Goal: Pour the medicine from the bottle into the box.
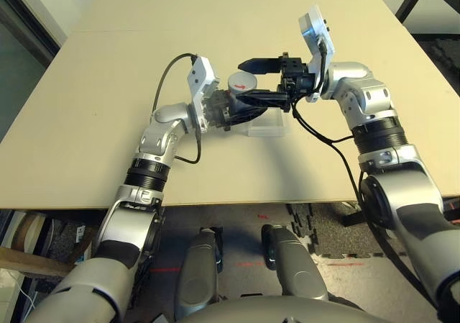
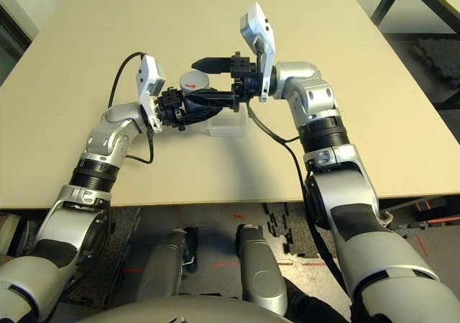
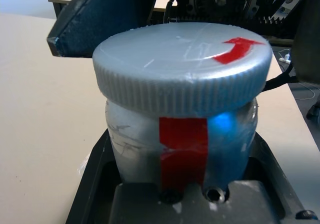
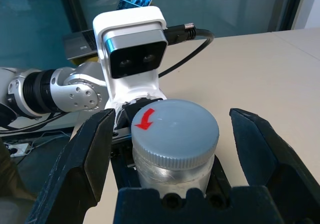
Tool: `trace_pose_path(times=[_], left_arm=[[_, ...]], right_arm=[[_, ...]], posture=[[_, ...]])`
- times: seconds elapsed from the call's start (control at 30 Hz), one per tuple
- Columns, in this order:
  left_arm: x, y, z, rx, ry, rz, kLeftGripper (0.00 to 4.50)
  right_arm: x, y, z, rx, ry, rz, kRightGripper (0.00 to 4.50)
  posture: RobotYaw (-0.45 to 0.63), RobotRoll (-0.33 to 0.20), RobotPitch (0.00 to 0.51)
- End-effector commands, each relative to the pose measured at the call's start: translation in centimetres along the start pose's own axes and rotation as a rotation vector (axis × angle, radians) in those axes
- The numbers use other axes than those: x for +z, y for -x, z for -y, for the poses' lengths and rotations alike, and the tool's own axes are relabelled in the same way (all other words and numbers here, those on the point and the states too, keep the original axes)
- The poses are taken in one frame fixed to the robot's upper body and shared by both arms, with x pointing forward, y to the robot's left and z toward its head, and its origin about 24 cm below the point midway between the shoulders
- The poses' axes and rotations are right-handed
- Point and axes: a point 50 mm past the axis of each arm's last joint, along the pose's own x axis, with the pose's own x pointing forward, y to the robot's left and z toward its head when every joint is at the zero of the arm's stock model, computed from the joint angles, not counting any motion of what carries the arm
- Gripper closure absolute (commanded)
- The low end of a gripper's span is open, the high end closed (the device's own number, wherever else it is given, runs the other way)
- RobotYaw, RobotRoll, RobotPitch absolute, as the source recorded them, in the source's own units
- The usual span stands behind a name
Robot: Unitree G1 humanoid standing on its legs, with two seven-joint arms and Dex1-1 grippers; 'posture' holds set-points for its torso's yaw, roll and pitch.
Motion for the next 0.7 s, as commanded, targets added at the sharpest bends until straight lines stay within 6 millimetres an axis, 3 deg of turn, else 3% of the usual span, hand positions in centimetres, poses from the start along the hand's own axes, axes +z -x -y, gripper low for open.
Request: trace_pose_path(times=[0.03, 0.5, 0.53, 0.7], left_arm=[[0.29, -0.25, 0.12, -0.018, -0.024, -0.011, 1.92], [0.23, -0.37, 0.07, -0.021, -0.02, -0.012, 1.92], [0.23, -0.37, 0.06, -0.021, -0.02, -0.012, 1.92], [0.23, -0.38, 0.04, -0.019, -0.02, -0.012, 1.92]], right_arm=[[0.31, -0.45, 0.02, 0.004, 0.023, -0.002, 0.04], [0.64, 0.25, 0.0, -0.007, 0.005, 0.022, 0.04], [0.55, 0.26, -0.09, 0.001, 0.008, 0.014, 0.22], [0.33, 0.09, -0.24, 0.008, 0.012, 0.008, 0.0]], posture=[[-0.15, 0.0, 0.179], [-0.16, 0.0, 0.179], [-0.16, 0.0, 0.179], [-0.15, 0.0, 0.18]])
